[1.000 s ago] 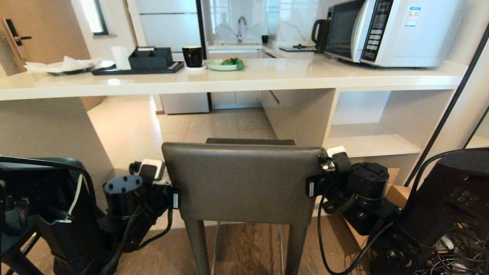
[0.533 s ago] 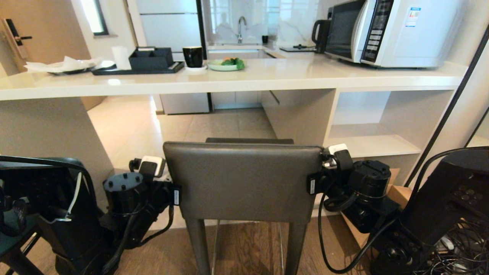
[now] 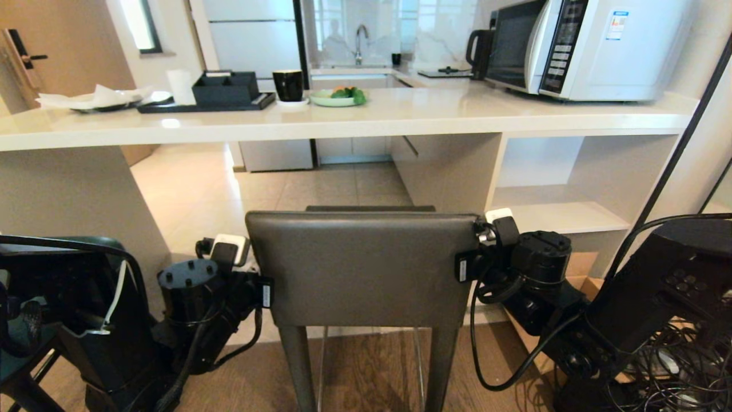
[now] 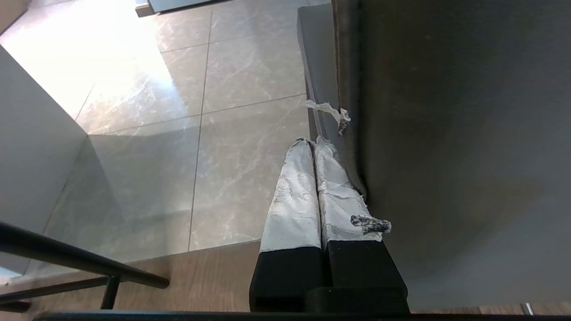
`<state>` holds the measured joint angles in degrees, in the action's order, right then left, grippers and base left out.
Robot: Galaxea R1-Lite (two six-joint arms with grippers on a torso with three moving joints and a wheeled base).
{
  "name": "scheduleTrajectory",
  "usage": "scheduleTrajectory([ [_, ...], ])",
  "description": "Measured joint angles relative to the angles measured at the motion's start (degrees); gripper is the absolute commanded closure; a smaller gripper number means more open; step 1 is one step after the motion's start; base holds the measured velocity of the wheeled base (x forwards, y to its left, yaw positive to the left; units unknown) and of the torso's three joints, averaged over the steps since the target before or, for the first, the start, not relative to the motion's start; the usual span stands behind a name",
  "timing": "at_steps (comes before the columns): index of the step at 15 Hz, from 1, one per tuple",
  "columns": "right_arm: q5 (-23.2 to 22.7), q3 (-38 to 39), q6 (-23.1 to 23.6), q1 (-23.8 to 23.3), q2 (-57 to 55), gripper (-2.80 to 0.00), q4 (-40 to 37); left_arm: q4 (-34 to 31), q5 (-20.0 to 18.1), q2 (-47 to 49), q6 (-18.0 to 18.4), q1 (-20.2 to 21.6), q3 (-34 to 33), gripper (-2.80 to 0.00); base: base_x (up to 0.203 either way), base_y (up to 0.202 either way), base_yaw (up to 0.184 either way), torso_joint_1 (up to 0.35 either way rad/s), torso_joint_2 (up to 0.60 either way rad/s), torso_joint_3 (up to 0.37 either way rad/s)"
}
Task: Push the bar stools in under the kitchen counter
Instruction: Push the gray chair back under the dining table
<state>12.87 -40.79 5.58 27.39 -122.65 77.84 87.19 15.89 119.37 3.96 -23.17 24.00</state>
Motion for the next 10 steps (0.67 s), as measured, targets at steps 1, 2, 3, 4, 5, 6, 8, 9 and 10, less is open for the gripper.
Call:
scheduleTrajectory([
  [1, 0.00, -0.06, -0.04, -0.05, -0.11, 0.00, 0.06, -0.01, 0.01, 0.01, -0.01, -0.25, 0.02, 0.00, 0.000, 0.000, 0.000, 0.000, 0.00, 0.000],
  [2, 0.02, -0.06, -0.04, -0.05, -0.17, 0.00, 0.16, -0.01, 0.01, 0.00, -0.04, -0.33, 0.05, 0.00, 0.000, 0.000, 0.000, 0.000, 0.00, 0.000],
  [3, 0.05, 0.11, -0.16, -0.05, -0.17, 0.00, 0.41, -0.02, -0.02, 0.00, -0.06, -0.41, 0.05, 0.00, 0.000, 0.000, 0.000, 0.000, 0.00, 0.000],
  [4, 0.05, 0.38, -0.32, -0.05, -0.12, 0.00, 0.63, -0.01, -0.07, 0.00, -0.11, -0.46, 0.05, 0.00, 0.000, 0.000, 0.000, 0.000, 0.00, 0.000],
  [5, 0.06, 0.65, -0.36, -0.05, -0.06, 0.00, 0.66, -0.04, -0.16, -0.03, -0.11, -0.46, 0.05, 0.00, 0.000, 0.000, 0.000, 0.000, 0.00, 0.000],
  [6, 0.05, 0.77, -0.31, -0.05, -0.01, 0.00, 0.68, -0.06, -0.19, -0.05, -0.06, -0.48, 0.05, 0.00, 0.000, 0.000, 0.000, 0.000, 0.00, 0.000],
  [8, 0.05, 0.77, -0.10, -0.05, 0.05, 0.00, 0.15, -0.34, -0.24, -0.05, 0.00, -0.63, -0.02, 0.00, 0.127, 0.000, -0.002, -0.005, -0.01, 0.007],
  [9, 0.07, 0.30, -0.02, -0.16, 0.07, 0.00, 0.37, 0.00, -0.37, -0.05, -0.02, -0.67, 0.05, 0.00, 0.192, 0.000, -0.002, -0.003, -0.01, 0.007],
  [10, 0.10, 0.22, 0.02, -0.16, 0.07, 0.00, 0.04, -0.26, -0.41, -0.05, -0.02, -0.67, 0.09, 0.00, 0.189, 0.000, -0.001, 0.002, 0.00, 0.001],
])
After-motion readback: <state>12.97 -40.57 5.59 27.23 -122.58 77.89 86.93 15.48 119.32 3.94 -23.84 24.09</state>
